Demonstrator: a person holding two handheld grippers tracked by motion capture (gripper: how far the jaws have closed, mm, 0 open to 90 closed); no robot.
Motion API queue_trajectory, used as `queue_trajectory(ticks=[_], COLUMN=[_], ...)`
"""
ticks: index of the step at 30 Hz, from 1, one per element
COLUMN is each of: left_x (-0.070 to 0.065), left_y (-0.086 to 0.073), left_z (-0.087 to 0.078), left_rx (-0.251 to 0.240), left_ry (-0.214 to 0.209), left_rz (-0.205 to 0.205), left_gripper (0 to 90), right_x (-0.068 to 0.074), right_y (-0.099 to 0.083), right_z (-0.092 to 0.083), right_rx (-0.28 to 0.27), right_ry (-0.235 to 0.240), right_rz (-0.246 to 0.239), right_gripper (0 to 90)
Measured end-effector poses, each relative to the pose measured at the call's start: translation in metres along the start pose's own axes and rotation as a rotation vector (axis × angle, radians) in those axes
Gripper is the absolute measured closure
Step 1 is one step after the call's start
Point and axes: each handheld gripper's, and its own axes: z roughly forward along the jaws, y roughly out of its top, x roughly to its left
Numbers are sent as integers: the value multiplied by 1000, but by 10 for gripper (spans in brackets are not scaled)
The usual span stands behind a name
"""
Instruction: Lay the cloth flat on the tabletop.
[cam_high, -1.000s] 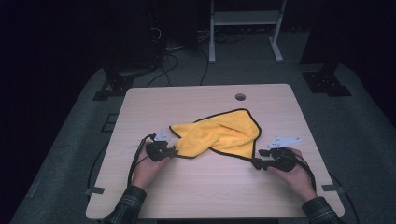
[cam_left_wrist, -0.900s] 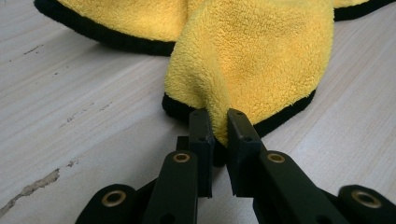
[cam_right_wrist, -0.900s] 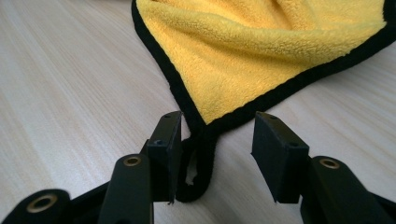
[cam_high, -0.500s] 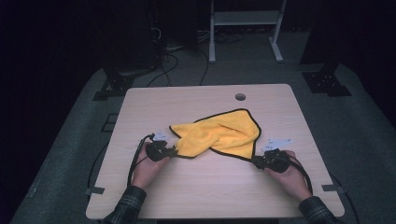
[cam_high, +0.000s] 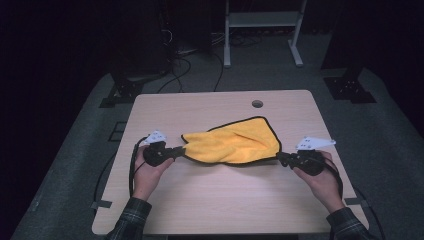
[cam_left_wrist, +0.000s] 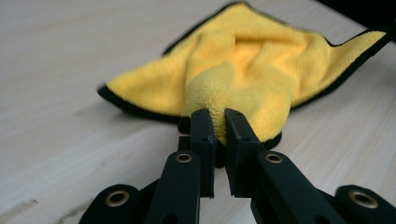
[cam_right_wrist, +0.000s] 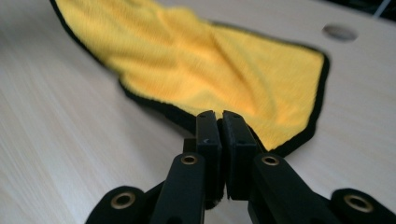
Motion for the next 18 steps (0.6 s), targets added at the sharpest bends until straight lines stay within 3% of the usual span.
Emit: queue_trajectory(ticks=[2, 9, 10, 14, 18], left_x=[-3, -10, -11, -18, -27], left_y=[6, 36, 41, 62, 79], left_z=[-5, -24, -28, -48, -65], left_rx=[-23, -106, -125, -204, -249], left_ry=[2, -4, -4, -10, -6], left_rz=[14, 39, 43, 57, 94], left_gripper=[832, 832, 831, 832, 832], right_x=[-4, -11, -14, -15, -10], right_y=[13, 37, 47, 60, 72], right_z=[-15, -40, -52, -69, -87], right_rx=[-60, -151, -199, -258, -328], right_ry=[-15, -59, -71, -88, -100], right_rz=[-3, -15, -13, -21, -30], right_gripper=[857, 858, 858, 858, 858])
